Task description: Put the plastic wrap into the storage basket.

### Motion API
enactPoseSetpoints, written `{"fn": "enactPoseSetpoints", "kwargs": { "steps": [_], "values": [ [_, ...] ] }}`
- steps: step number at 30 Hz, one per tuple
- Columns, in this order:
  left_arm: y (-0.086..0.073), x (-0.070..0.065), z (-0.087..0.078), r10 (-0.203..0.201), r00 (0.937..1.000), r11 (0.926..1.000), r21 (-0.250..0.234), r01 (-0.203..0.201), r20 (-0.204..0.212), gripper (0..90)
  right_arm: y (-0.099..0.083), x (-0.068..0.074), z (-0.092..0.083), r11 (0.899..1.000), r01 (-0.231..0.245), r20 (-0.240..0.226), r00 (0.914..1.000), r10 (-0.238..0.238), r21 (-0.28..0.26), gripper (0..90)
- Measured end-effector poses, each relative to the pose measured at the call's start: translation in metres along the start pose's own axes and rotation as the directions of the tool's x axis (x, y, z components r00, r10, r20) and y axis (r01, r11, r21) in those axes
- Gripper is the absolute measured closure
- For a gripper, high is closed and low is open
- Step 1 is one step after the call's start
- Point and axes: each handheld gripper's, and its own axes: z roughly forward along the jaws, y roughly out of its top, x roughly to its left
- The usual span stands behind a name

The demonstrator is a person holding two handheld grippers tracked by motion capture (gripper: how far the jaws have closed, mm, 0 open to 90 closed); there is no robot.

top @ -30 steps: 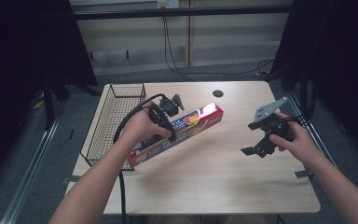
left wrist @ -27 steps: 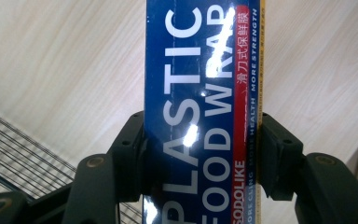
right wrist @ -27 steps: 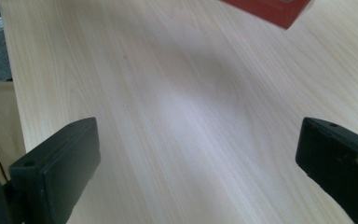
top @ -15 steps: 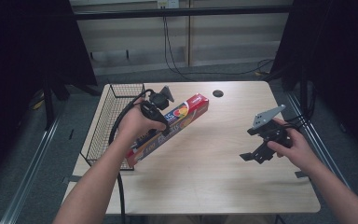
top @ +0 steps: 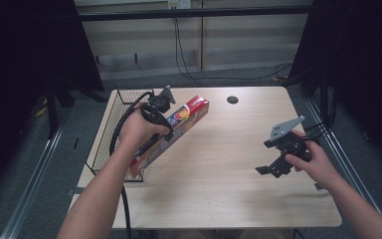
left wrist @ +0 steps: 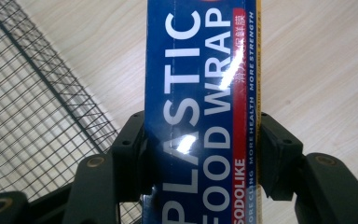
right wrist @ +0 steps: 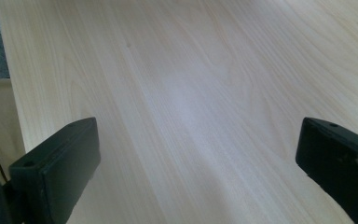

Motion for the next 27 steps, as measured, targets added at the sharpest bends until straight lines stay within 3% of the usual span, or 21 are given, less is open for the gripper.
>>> {"fn": "enactPoseSetpoints", "kwargs": {
  "steps": [10, 14, 27],
  "values": [
    [-0.006, 0.012, -0.003, -0.082, 0.9966, 0.9966, -0.011, 0.082, -0.013, 44.6, -0.006, 0.000, 0.006, 1.000, -0.007, -0.006, 1.0000, 0.007, 0.006, 0.0],
    [-0.007, 0.015, -0.005, -0.080, 0.9967, 0.9968, -0.006, 0.080, -0.012, 44.6, -0.008, 0.001, 0.007, 1.000, -0.010, -0.010, 0.9999, 0.010, 0.004, 0.0],
    [-0.016, 0.025, -0.012, -0.150, 0.9882, 0.9885, -0.024, 0.149, -0.031, 44.6, -0.016, 0.001, 0.011, 1.000, -0.023, 0.001, 0.9997, 0.023, -0.002, 0.0]
  ]
}}
